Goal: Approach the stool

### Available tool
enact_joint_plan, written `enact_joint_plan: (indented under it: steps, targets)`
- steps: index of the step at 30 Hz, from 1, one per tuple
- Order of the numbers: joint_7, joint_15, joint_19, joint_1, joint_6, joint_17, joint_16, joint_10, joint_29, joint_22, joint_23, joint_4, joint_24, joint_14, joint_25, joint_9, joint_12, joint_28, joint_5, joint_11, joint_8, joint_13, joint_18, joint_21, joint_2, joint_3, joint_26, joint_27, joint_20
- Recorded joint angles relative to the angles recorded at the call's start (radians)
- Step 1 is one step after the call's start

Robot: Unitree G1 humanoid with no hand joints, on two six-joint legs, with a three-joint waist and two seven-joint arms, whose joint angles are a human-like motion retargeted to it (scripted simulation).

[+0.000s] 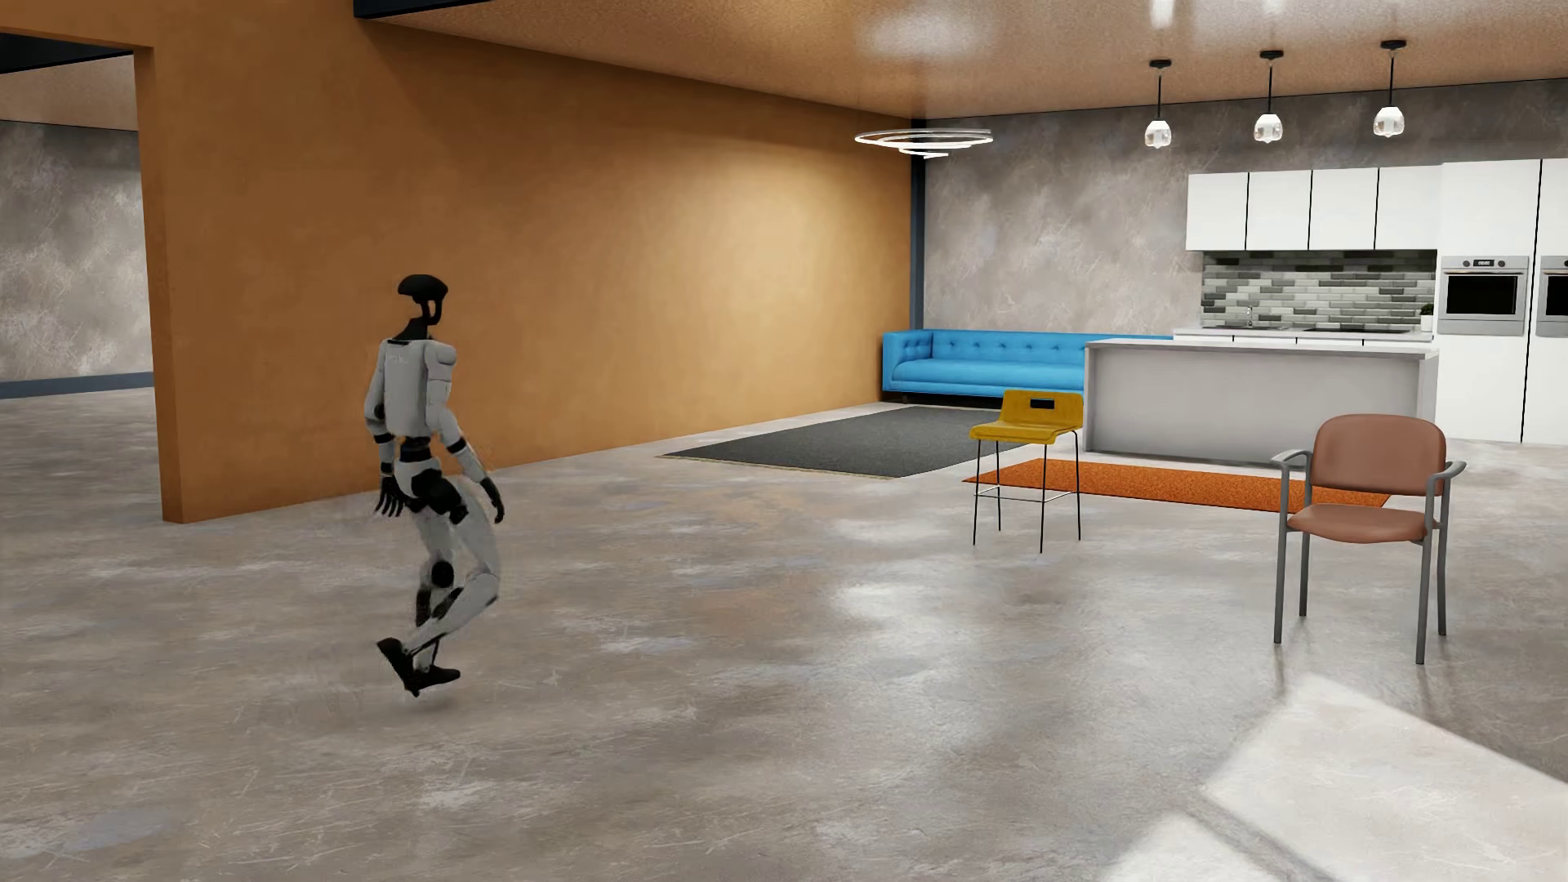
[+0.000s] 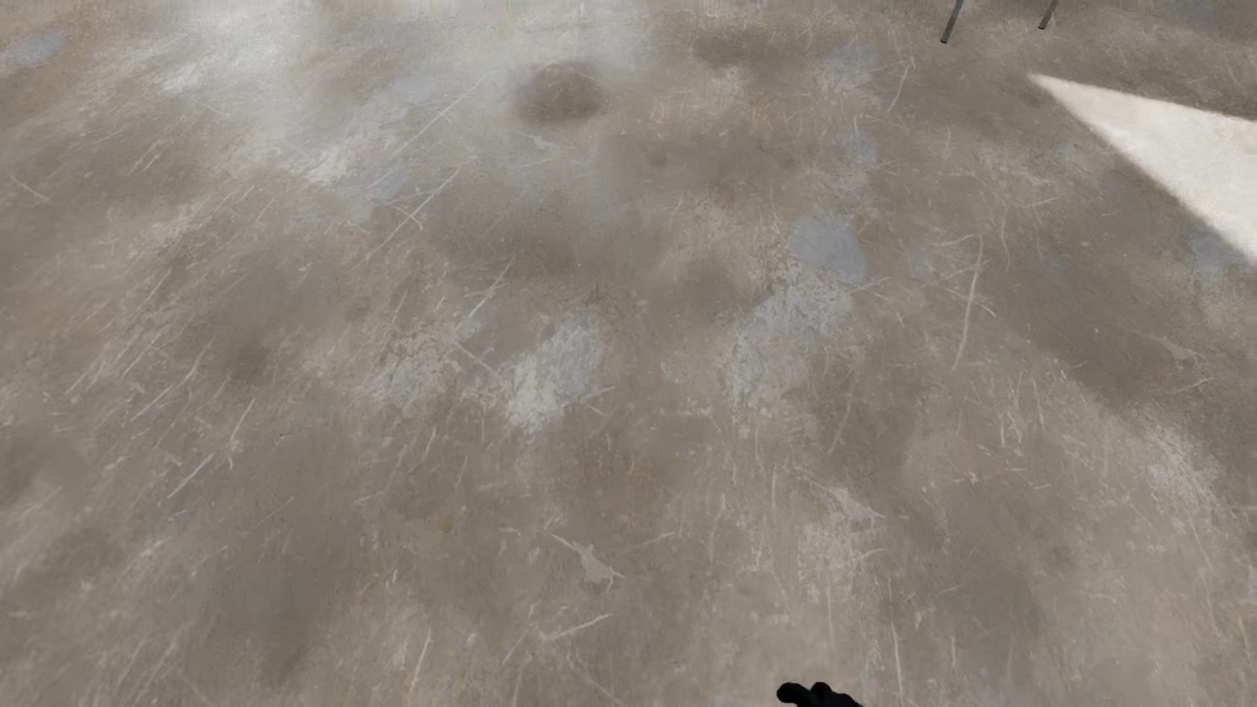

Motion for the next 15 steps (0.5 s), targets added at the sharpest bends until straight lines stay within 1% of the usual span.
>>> enact_joint_plan:
  steps: [1, 2, 3, 4, 5, 6, 7, 8, 9, 10, 11, 12, 13, 14, 15]
  targets:
    - [-0.007, 0.002, 0.002, 0.070, -0.002, -0.003, -0.001, -0.045, 0.012, -0.001, 0.040, -0.010, -0.002, -0.023, 0.004, -0.003, -0.042, 0.017, -0.043, -0.054, -0.030, 0.051, -0.009, -0.030, -0.071, -0.015, -0.035, 0.016, -0.008]
    - [-0.020, 0.003, -0.020, 0.132, -0.002, -0.016, 0.003, -0.085, 0.037, -0.019, 0.059, -0.018, -0.040, -0.047, 0.002, -0.006, -0.082, 0.008, -0.073, -0.153, -0.066, 0.113, -0.018, -0.047, -0.131, -0.031, -0.092, 0.006, 0.001]
    - [-0.033, -0.003, -0.031, 0.190, -0.003, -0.032, 0.011, -0.117, 0.073, -0.046, 0.062, -0.025, -0.078, -0.073, -0.011, -0.008, -0.130, -0.001, -0.088, -0.295, -0.101, 0.171, -0.028, -0.051, -0.176, -0.048, -0.156, -0.018, 0.000]
    - [-0.046, -0.008, -0.025, 0.247, -0.004, -0.049, 0.030, -0.149, 0.107, -0.080, 0.062, -0.028, -0.095, -0.100, -0.029, -0.009, -0.178, 0.008, -0.086, -0.487, -0.136, 0.228, -0.040, -0.054, -0.199, -0.062, -0.204, -0.052, -0.020]
    - [-0.058, 0.005, -0.025, 0.302, -0.005, -0.060, 0.053, -0.175, 0.135, -0.119, 0.061, -0.028, -0.097, -0.127, -0.047, -0.009, -0.227, 0.037, -0.060, -0.734, -0.153, 0.279, -0.052, -0.062, -0.198, -0.075, -0.220, -0.082, -0.048]
    - [-0.066, 0.029, -0.008, 0.361, -0.006, -0.065, 0.073, -0.212, 0.162, -0.158, 0.065, -0.022, -0.101, -0.140, -0.070, -0.009, -0.269, 0.067, -0.004, -1.029, -0.125, 0.321, -0.062, -0.070, -0.173, -0.087, -0.218, -0.103, -0.070]
    - [-0.072, 0.014, -0.004, 0.423, -0.004, -0.066, 0.084, -0.242, 0.187, -0.190, 0.074, -0.017, -0.112, -0.147, -0.098, -0.007, -0.305, 0.084, 0.047, -1.224, -0.054, 0.352, -0.075, -0.083, -0.167, -0.096, -0.200, -0.106, -0.082]
    - [-0.060, 0.004, 0.087, 0.475, -0.004, -0.072, 0.086, -0.241, 0.210, -0.218, 0.084, -0.009, -0.143, -0.150, -0.140, -0.006, -0.327, 0.103, 0.082, -1.275, -0.038, 0.368, -0.083, -0.085, -0.178, -0.099, -0.170, -0.114, -0.065]
    - [-0.032, 0.056, 0.117, 0.528, -0.002, -0.084, 0.083, -0.210, 0.244, -0.247, 0.101, 0.001, -0.188, -0.136, -0.199, -0.004, -0.324, 0.124, 0.113, -1.222, -0.058, 0.364, -0.087, -0.071, -0.182, -0.098, -0.139, -0.120, -0.023]
    - [-0.009, 0.101, -0.001, 0.563, 0.004, -0.084, 0.075, -0.164, 0.265, -0.269, 0.104, 0.021, -0.236, -0.091, -0.248, -0.001, -0.310, 0.146, 0.147, -1.105, -0.037, 0.350, -0.091, -0.067, -0.203, -0.103, -0.117, -0.130, 0.021]
    - [0.001, 0.155, -0.106, 0.577, 0.013, -0.071, 0.066, -0.081, 0.257, -0.273, 0.090, 0.043, -0.280, 0.009, -0.276, 0.001, -0.296, 0.156, 0.160, -1.022, -0.052, 0.340, -0.069, -0.084, -0.186, -0.108, -0.100, -0.134, 0.047]
    - [0.001, 0.095, -0.151, 0.540, 0.026, -0.040, 0.064, 0.082, 0.225, -0.258, 0.068, 0.086, -0.309, 0.119, -0.279, 0.006, -0.289, 0.148, 0.165, -0.918, -0.073, 0.336, -0.067, -0.118, -0.185, -0.113, -0.082, -0.137, 0.052]
    - [0.009, 0.003, -0.155, 0.467, 0.043, 0.000, 0.069, 0.300, 0.166, -0.231, 0.050, 0.151, -0.307, 0.226, -0.257, 0.012, -0.282, 0.116, 0.170, -0.835, -0.087, 0.323, -0.080, -0.163, -0.166, -0.115, -0.066, -0.134, 0.031]
    - [-0.020, -0.068, -0.148, 0.363, 0.063, 0.043, 0.076, 0.505, 0.080, -0.206, 0.040, 0.210, -0.273, 0.335, -0.242, 0.017, -0.277, 0.061, 0.181, -0.805, -0.100, 0.296, -0.092, -0.195, -0.121, -0.109, -0.050, -0.107, -0.009]
    - [-0.065, -0.117, -0.141, 0.248, 0.081, 0.072, 0.083, 0.653, -0.017, -0.194, 0.041, 0.225, -0.214, 0.270, -0.253, 0.021, -0.265, 0.005, 0.195, -0.813, -0.106, 0.251, -0.049, -0.194, -0.060, -0.096, -0.046, -0.084, -0.055]
